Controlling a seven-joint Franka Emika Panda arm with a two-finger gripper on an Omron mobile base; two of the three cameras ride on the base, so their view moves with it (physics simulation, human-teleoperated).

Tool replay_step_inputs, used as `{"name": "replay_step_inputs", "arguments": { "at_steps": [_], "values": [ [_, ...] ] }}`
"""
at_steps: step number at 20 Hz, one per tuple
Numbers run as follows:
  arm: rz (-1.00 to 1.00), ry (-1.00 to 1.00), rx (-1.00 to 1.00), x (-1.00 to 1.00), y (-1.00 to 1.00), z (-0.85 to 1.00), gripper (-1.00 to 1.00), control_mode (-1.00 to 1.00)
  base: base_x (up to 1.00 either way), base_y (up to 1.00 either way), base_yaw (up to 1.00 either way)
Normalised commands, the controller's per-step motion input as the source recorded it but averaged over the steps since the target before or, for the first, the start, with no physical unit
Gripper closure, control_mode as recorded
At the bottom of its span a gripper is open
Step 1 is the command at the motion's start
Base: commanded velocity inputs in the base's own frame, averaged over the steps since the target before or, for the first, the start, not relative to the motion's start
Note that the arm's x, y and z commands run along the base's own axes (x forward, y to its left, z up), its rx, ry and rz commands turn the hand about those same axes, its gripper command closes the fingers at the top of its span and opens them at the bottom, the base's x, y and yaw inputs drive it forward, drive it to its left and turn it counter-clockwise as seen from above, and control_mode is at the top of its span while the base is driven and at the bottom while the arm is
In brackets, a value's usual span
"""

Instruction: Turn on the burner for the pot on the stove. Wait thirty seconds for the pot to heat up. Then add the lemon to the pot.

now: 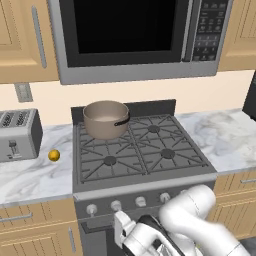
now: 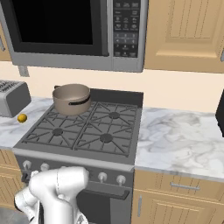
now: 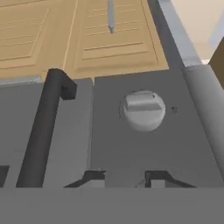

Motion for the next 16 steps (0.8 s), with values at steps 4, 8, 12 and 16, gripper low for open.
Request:
{"name": "replay_step_inputs", "arguments": {
  "at_steps": [4,8,12,16],
  "values": [
    [0.19,0.07,-0.22,-0.4,0.0,0.78,-1.0,-1.0,0.0,0.0,0.0],
    [0.2,-0.09,-0.02,-0.68,0.0,1.0,-1.0,-1.0,0.0,0.0,0.0],
    [0.15,-0.03,0.0,-0.44,0.0,1.0,-1.0,-1.0,0.0,0.0,0.0],
    [0.12,0.0,0.01,-0.03,0.0,1.0,-1.0,-1.0,0.0,0.0,0.0]
  ]
}}
